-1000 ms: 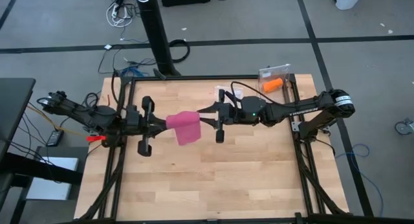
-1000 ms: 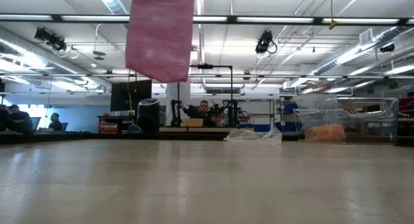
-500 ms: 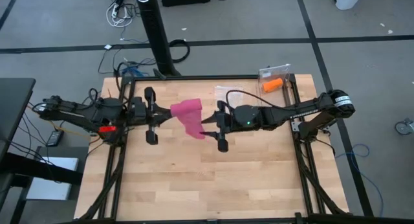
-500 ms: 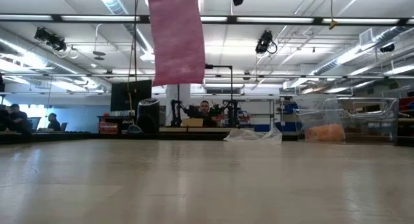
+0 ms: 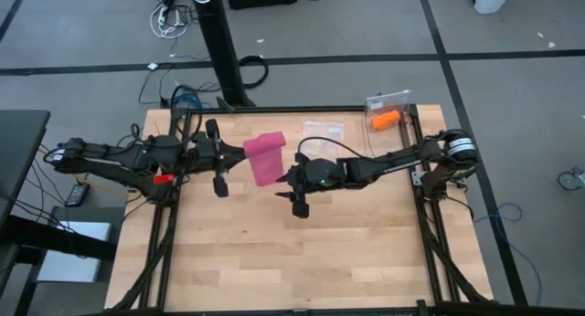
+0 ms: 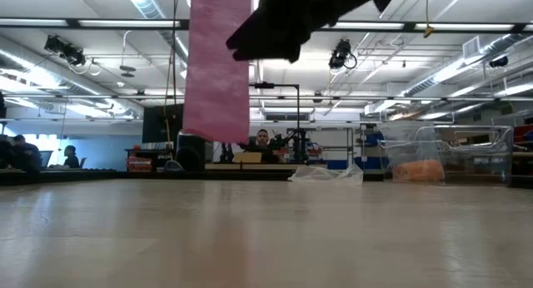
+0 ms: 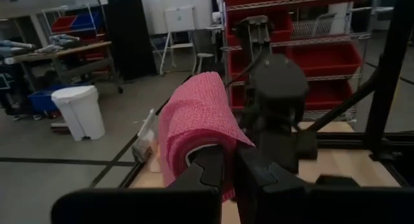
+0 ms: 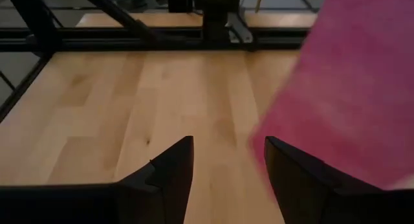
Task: Roll bandage
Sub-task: Roll the pink bandage
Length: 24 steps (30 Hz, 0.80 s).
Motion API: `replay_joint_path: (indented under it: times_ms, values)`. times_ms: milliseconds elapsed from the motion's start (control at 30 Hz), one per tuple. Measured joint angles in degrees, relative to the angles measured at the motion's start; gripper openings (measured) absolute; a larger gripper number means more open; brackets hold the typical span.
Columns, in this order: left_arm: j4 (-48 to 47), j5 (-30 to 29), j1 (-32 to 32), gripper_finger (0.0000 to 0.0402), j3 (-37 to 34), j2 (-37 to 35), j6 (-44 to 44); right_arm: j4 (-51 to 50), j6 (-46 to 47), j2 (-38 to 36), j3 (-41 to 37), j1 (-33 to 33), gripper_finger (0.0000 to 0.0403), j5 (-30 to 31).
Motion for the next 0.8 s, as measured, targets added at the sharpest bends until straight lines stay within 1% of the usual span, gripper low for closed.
replay_joint_path:
  times_ms: [100, 167, 300, 367, 533, 667, 800]
  values:
    - [0.09, -1.41, 0.67, 0.002, 0.0, 0.21, -1.35, 2.66, 1.15, 2.81, 0.0, -1.74, 0.0192, -1.63]
    - [2.48, -2.02, 1.03, 0.002, 0.0, 1.74, -1.31, 3.46, 1.28, 4.34, 0.0, -3.13, 0.0193, -2.63]
    - [4.92, -1.85, 1.03, 0.002, -0.11, 3.99, 2.82, 3.14, 2.4, 6.04, -0.02, -4.88, 0.0193, -4.58]
    - [5.4, -1.52, 1.29, 0.002, -0.07, 4.37, 3.47, 2.51, 2.05, 6.1, -0.09, -4.92, 0.0192, -4.76]
    - [5.4, 1.49, 1.42, 0.002, -0.07, 4.48, 4.39, 1.82, 0.22, 5.81, -0.04, -3.95, 0.0196, -4.77]
    - [4.15, 1.6, 1.84, 0.002, -0.07, 3.6, 3.79, 1.88, -0.07, 5.91, -0.11, -3.14, 0.0204, -4.81]
    - [3.01, 1.99, 1.73, 0.002, -0.02, 3.43, 2.98, 4.25, -0.29, 5.65, -2.19, -3.19, 0.0206, -4.81]
